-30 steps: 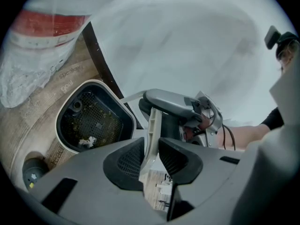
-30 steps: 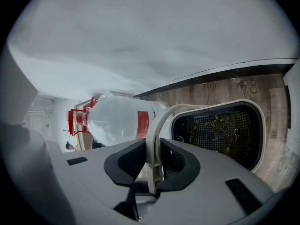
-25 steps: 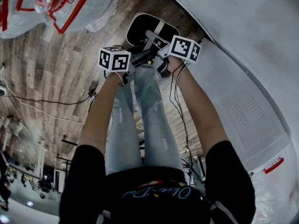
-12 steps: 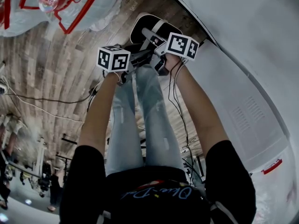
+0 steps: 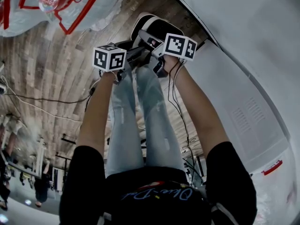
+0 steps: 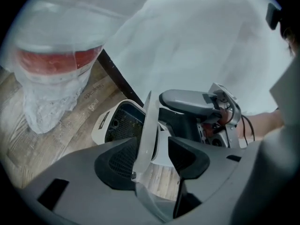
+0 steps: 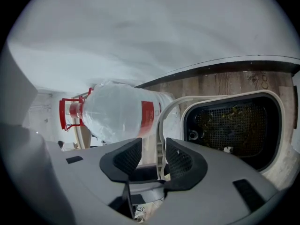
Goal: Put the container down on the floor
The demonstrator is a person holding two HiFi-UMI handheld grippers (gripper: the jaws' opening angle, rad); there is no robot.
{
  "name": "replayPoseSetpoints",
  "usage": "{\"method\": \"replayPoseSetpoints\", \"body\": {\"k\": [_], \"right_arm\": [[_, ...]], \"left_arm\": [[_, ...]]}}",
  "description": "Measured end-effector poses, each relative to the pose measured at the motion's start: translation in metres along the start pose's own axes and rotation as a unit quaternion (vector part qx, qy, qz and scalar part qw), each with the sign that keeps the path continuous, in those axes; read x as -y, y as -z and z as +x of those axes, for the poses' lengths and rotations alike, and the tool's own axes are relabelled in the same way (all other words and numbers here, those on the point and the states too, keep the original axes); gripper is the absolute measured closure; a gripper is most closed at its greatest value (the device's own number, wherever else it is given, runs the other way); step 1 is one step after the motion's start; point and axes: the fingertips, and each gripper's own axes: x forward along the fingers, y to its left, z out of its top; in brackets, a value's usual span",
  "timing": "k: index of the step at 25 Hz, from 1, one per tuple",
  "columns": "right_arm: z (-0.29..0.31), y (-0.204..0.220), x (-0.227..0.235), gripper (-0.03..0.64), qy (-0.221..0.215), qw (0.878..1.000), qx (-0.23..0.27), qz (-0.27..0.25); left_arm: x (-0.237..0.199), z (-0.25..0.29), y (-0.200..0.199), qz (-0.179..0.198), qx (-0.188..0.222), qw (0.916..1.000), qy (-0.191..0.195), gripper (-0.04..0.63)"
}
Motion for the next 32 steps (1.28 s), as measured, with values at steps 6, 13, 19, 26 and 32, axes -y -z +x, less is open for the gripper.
{"method": "replayPoseSetpoints", "body": {"k": [6, 13, 19, 26, 32], "right_arm": [[-0.002, 0.004, 0.001, 0.469, -0.003, 1.0, -0.008, -0.006], [-0.006, 0.005, 0.003, 0.469, -0.002, 1.0, -0.006, -0.005], [-0.009, 0.011, 0.005, 0.469, 0.0, 1.0, -0.009, -0.008], [-0.015, 0.015, 0.006, 0.472, 0.007, 1.0, -0.004, -0.01], [-0.021, 0.012, 0.004, 0.488, 0.009, 1.0, 0.008, -0.007]], "left_arm": [[-0.018, -0.009, 0.003, -0.002, -0.011, 0.9996, -0.027, 0.393], [-0.031, -0.02, 0.004, -0.015, -0.009, 0.9988, -0.046, 0.39], [-0.04, -0.024, 0.008, -0.016, -0.01, 0.9973, -0.07, 0.391], [-0.031, -0.025, 0.013, -0.02, -0.009, 0.998, -0.06, 0.391], [-0.028, -0.031, 0.006, -0.015, 0.004, 0.9977, -0.066, 0.405]]}}
